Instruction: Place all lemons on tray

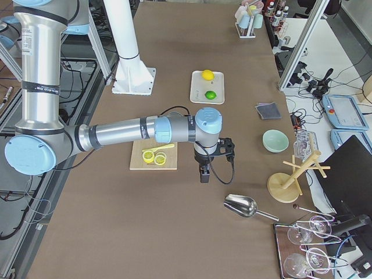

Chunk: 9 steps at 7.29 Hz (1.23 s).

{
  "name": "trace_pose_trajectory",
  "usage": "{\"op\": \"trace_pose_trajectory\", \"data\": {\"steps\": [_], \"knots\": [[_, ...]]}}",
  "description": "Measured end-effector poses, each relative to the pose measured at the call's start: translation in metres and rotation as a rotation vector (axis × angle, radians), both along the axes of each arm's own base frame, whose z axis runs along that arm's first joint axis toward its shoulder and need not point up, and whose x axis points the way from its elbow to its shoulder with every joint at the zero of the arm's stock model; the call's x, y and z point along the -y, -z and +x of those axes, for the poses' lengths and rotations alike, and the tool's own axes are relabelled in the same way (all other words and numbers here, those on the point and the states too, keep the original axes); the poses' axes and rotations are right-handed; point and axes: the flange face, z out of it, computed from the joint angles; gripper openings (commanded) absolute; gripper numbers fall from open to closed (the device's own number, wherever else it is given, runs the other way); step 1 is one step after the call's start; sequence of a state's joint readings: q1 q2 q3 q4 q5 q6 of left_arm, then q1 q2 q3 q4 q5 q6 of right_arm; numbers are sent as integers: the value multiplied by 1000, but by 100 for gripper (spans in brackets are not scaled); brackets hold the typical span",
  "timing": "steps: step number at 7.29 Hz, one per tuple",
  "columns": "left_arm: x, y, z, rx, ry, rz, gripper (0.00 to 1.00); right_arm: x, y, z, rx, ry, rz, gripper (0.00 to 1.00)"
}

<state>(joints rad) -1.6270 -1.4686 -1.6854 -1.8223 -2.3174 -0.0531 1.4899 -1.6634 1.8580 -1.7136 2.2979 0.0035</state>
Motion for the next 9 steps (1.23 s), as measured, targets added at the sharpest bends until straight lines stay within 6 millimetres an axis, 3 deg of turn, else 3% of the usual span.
{"op": "trace_pose_trajectory", "data": {"steps": [3,9], "knots": [[-12,-10,-4,50,18,-30,98,-19,-19,2,-4,-1,-63,100],[-2,-6,-3,53,16,-22,98,-21,-20,3,-5,-3,-67,100]]}}
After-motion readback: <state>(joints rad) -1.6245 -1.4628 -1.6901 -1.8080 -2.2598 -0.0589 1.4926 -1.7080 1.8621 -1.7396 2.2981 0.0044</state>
